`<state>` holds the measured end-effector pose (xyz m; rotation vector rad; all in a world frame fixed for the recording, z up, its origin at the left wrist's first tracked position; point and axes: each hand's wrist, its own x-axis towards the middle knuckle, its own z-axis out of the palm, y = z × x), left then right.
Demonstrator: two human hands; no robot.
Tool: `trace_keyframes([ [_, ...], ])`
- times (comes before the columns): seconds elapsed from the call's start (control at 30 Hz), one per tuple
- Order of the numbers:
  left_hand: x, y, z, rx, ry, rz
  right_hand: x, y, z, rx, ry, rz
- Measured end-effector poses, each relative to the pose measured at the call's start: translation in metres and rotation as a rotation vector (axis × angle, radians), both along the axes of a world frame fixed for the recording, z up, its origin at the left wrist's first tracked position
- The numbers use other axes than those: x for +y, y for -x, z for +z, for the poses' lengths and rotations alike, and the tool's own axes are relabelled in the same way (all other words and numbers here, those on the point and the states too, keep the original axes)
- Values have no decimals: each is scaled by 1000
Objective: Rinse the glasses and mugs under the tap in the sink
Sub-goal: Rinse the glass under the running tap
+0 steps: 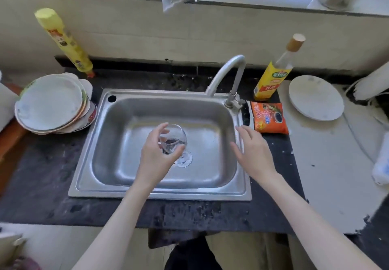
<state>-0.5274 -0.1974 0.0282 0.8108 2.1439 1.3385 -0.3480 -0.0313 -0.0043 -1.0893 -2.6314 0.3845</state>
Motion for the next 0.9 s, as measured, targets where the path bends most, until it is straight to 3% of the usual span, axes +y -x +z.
trace_keyframes([
  [0.17,46,19,-21,4,26,32,78,40,-23,13,-33,-174],
  [0.33,70,31,-31,-5,19,30,124,75,-44,-54,89,-263],
  [0.57,79,37,-49,-41,11,54,127,81,-60,127,128,-333],
  [0.9,76,37,-65,-114,30,14,107,87,-74,162,12,-315],
])
